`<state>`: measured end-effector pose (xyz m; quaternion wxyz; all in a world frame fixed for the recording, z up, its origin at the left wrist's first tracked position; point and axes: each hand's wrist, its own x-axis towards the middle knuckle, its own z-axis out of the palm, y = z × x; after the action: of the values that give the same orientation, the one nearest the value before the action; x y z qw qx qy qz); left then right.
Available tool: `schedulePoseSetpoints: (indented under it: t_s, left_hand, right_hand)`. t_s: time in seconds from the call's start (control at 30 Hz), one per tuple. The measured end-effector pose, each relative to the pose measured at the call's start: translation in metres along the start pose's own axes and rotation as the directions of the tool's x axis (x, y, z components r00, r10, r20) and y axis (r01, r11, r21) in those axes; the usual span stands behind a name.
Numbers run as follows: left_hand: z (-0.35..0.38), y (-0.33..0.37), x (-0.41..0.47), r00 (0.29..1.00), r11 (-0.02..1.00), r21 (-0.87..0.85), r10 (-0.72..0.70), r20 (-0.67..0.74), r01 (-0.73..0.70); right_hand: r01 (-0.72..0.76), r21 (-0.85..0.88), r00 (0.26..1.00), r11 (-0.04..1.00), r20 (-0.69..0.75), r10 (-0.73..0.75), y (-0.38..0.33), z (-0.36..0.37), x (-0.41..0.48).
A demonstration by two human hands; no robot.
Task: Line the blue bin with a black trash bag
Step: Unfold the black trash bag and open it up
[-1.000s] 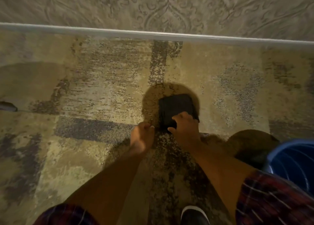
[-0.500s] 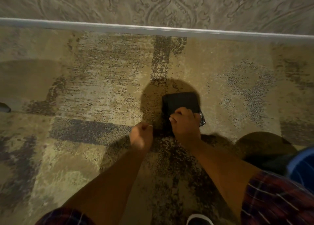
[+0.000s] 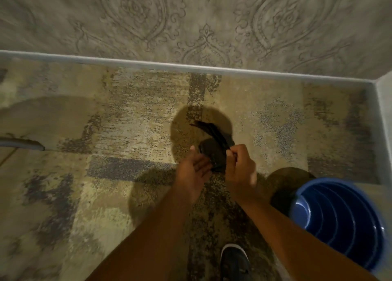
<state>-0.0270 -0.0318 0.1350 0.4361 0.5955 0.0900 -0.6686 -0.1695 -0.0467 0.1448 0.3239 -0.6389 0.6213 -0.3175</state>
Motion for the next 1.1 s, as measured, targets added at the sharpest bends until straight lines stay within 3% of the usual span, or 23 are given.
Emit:
schedulePoseSetpoints:
  t_s: [0.13,0.27,0.33,0.43,0.53,0.6,0.7,0.8,1.0,1.1]
  left_hand:
    - [0.007,0.022,-0.058,0.982,0.997,-0.074,0.007,0.186,0.007]
    - [0.016,0.041,-0.124,0.965,0.991,-0.125,-0.013,0.262,0.048]
    - [0.024,0.051,-0.159,0.976,0.993,-0.109,-0.025,0.218,0.050]
    - [0.030,0.059,-0.194,0.998,0.998,0.052,0.049,-0.030,-0.047]
    - [0.032,0.068,-0.229,0.964,0.954,0.215,0.237,-0.122,-0.207]
    - [0.031,0.072,-0.259,0.930,0.883,0.377,0.348,-0.122,-0.281]
    - [0.031,0.074,-0.305,0.869,0.738,0.534,0.494,-0.010,-0.413]
    - [0.030,0.076,-0.348,0.816,0.645,0.548,0.563,0.131,-0.532]
    - [0.040,0.083,-0.420,0.821,0.759,0.322,0.482,0.306,-0.566]
    - [0.036,0.082,-0.434,0.828,0.771,0.318,0.463,0.316,-0.552]
  right_hand:
    - [-0.009,0.004,0.985,1.000,0.174,0.009,-0.060,-0.042,-0.030]
    - [0.049,-0.108,0.946,0.993,0.324,-0.011,-0.106,-0.093,-0.063]
    - [0.070,-0.096,0.899,0.993,0.437,-0.021,-0.129,-0.119,-0.082]
    - [0.148,-0.149,0.865,0.978,0.499,-0.055,-0.158,-0.151,-0.108]
    - [0.118,-0.111,0.877,0.987,0.478,-0.051,-0.187,-0.181,-0.119]
    - [0.007,-0.049,0.897,0.999,0.441,0.015,-0.212,-0.199,-0.123]
    - [-0.201,0.095,0.939,0.975,0.303,0.164,-0.259,-0.214,-0.118]
    - [-0.223,0.150,0.968,0.963,0.154,0.200,-0.306,-0.217,-0.102]
    - [-0.222,0.053,0.966,0.974,0.151,0.212,-0.365,-0.219,-0.093]
    - [-0.158,0.004,0.985,0.987,0.074,0.157,-0.372,-0.220,-0.099]
